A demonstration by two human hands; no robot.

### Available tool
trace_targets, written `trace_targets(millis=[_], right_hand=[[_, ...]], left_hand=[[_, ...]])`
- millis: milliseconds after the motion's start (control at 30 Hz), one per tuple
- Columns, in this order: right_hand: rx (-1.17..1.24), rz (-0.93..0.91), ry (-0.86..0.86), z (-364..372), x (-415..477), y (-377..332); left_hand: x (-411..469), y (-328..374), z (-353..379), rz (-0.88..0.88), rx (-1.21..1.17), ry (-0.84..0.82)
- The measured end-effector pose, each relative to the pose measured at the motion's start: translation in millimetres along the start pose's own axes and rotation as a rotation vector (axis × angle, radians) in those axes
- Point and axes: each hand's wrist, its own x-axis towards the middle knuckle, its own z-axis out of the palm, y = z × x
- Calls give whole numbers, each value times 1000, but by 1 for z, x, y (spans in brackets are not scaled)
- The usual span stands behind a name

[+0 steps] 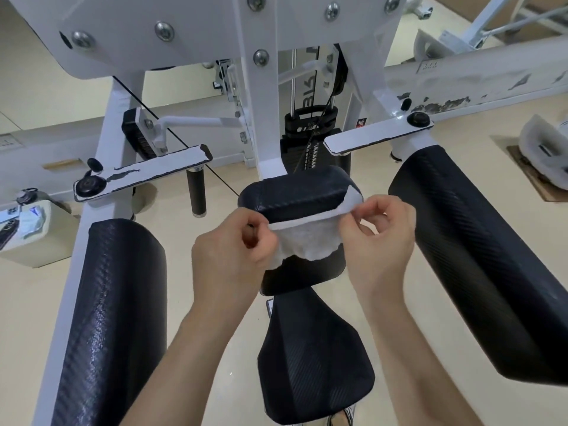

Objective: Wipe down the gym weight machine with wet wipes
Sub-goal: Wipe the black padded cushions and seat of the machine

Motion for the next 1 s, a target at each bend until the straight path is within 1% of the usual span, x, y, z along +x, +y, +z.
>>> trace_targets(millis=[67, 100, 200, 267, 400, 467, 533, 567, 600, 667, 700, 733, 833, 933, 967, 1000], right_hand=[[81, -13, 73, 8, -1, 4], [113, -13, 54, 10, -1, 8], [138, -15, -96, 11, -4, 13], [195, 24, -172, 6, -3, 13], [251, 160, -301, -12, 10, 19], [253, 230, -342, -22, 17, 20], [214, 231, -396, -39, 22, 16], [188, 213, -479, -47, 24, 12], [154, 204, -623, -52, 25, 6], [60, 205, -980, -45, 27, -2], [11, 188, -1099, -36, 30, -2], [-10, 166, -1147, -25, 33, -2], [45, 191, -1096, -6, 41, 4], [73, 193, -1050, -9, 36, 20], [78, 193, -1014, -10, 33, 23], [79, 185, -975, -9, 31, 26]], left_hand=[[-4, -3, 7, -92, -254, 16], [-9, -4, 9, -100, -327, 28], [-22, -6, 17, -66, -404, 64], [-25, -11, 21, -25, -380, 35], [-18, -13, 24, 119, -202, -245], [-13, -8, 23, 103, -213, -286], [-13, -4, 22, 49, -254, -284], [-14, -4, 22, 32, -267, -284], [-15, -3, 23, 23, -270, -280], [-15, -3, 21, 36, -241, -264], [-15, -4, 19, 53, -217, -253], [-15, -4, 17, 71, -194, -238], [-16, -6, 7, 99, -118, -176], [-21, -13, -2, 142, 32, -112], [-25, -14, -3, 167, 83, -127], [-29, -12, -2, 190, 108, -180]])
